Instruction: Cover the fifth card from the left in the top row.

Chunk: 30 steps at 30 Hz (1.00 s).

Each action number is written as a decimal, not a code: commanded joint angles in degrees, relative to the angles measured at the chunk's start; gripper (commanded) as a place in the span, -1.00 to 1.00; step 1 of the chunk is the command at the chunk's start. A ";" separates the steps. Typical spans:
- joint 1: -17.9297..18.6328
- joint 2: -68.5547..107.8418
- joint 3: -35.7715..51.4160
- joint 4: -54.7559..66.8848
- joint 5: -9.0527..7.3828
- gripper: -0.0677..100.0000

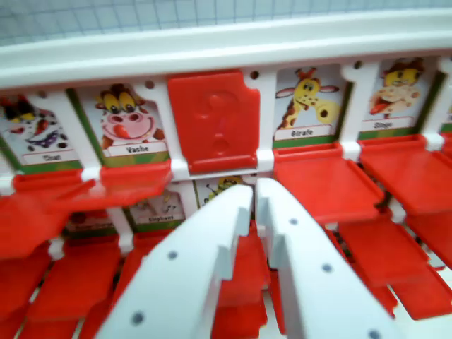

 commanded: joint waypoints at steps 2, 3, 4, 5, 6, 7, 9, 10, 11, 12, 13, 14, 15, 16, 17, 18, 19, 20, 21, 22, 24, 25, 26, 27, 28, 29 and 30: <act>-1.32 23.73 2.46 5.45 0.70 -1.00; -1.49 27.51 3.78 7.47 0.88 -1.00; -1.49 31.55 5.45 9.32 1.05 -1.00; -1.49 35.95 7.91 10.72 1.14 -1.00; -1.49 40.34 10.46 12.39 1.23 -1.00; -1.49 45.00 13.36 14.15 1.32 -1.00; -1.23 54.49 20.13 17.23 1.14 -1.00; -1.05 59.15 23.82 18.11 1.23 -1.00; -0.79 63.63 27.42 19.07 0.97 -1.00; -0.53 67.85 30.59 19.95 0.79 -1.00; -0.26 71.63 33.13 21.09 0.97 -1.00; -0.09 74.88 34.89 22.59 1.23 -1.00; 0.09 77.61 36.21 24.35 1.32 -1.00; 0.26 80.33 37.71 25.31 1.41 -1.00; 0.35 83.14 39.29 26.28 1.14 -1.00; 0.44 85.96 40.87 27.60 0.70 -1.00; 0.44 88.95 42.80 28.39 0.35 -1.00; 0.44 92.11 45.18 28.83 -0.26 -1.00; 0.44 95.01 47.29 29.44 -0.53 -1.00; 0.44 97.73 49.04 30.41 -0.70 -1.00; 0.44 102.39 51.33 32.43 -0.79 -1.00; 0.44 104.24 52.03 33.66 -0.79 -1.00; 0.62 106.17 53.00 34.54 -1.05 -1.00; 0.79 107.93 53.88 35.16 -1.32 -1.00; 0.79 109.42 54.76 35.68 -1.58 -1.00; 0.79 110.83 55.46 36.04 -1.67 -1.00; 0.62 111.71 55.63 36.83 -1.67 -1.00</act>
